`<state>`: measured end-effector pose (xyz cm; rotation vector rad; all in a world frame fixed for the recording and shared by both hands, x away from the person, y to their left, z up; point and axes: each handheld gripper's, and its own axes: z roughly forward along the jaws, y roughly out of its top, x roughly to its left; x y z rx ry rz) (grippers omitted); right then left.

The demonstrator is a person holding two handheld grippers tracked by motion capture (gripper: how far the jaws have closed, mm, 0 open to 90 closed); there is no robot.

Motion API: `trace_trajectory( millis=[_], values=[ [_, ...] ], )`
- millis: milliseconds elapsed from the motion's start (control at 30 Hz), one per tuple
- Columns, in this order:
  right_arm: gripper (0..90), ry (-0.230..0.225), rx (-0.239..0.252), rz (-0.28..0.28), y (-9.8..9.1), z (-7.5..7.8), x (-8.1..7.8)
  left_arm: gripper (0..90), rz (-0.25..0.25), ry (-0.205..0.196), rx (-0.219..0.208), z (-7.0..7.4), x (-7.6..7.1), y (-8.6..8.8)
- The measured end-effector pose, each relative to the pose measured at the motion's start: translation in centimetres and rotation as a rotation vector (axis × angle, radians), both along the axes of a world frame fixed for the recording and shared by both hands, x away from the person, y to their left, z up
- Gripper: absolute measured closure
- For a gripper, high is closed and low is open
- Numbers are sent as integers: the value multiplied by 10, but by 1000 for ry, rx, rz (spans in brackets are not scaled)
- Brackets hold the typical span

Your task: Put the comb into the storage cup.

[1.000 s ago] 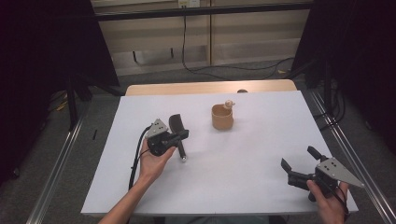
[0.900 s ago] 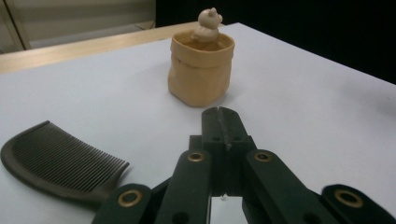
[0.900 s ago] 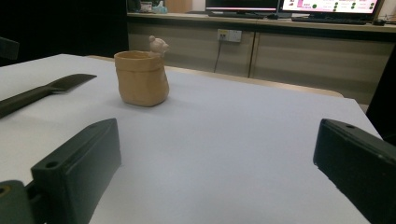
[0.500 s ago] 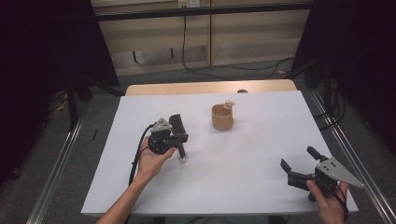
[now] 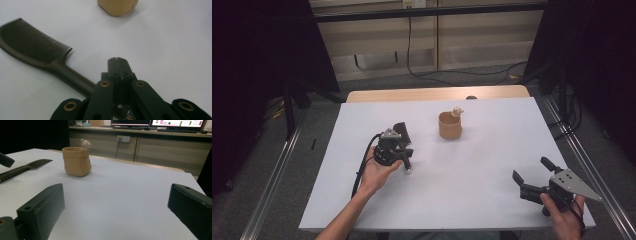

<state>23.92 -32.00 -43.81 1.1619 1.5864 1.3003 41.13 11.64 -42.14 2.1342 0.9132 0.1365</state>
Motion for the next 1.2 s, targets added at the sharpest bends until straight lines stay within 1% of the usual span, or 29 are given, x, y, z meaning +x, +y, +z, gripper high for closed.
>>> trace_trajectory(
  millis=[67, 100, 133, 167, 267, 433, 500, 567, 600, 633, 733, 800, 933, 1000, 1133, 1200],
  values=[
    [2, 0, 0, 0, 0, 0, 0, 900, -6, 19, 14, -2, 0, -2],
    [2, -1, 1, 1, 0, 0, 0, 900, -13, 19, 21, -2, 0, -2],
    [2, 0, 2, 1, 0, 0, 0, 900, -14, 32, 24, -3, 0, -3],
    [2, 3, 0, 2, 0, 0, 0, 900, -4, 31, 26, -4, 0, -4],
    [2, 5, -3, 4, 0, 0, 0, 900, 7, 47, 39, -7, 0, -5],
    [2, 4, -4, 7, 0, 0, 0, 900, -20, 68, 64, -11, 0, -9],
    [2, 3, -4, 6, 0, 0, 0, 900, -25, 76, 65, -11, 0, -9],
    [2, 4, -5, 5, 0, 0, 0, 900, -24, 76, 76, -12, -1, -9],
    [2, 3, -4, 5, 0, 0, 0, 900, -12, 70, 83, -12, -1, -9],
    [2, 5, -3, 5, 0, 0, 0, 900, -23, 79, 77, -13, 0, -9],
    [2, 5, -5, 6, 0, 0, 0, 900, -20, 91, 85, -17, 0, -8],
    [2, 5, -4, 4, 0, 0, 0, 900, -14, 89, 90, -18, 0, -8],
    [2, 6, -4, 4, 0, -1, 0, 900, -16, 96, 81, -17, 0, -7],
    [2, 6, -5, 5, 0, 0, 0, 900, -15, 91, 87, -17, 0, -6],
    [2, 6, -5, 6, 0, 0, 0, 900, -25, 99, 100, -17, 0, -6],
    [2, 6, -7, 6, 0, 0, 0, 900, -24, 103, 98, -18, 0, -7]
  ],
)
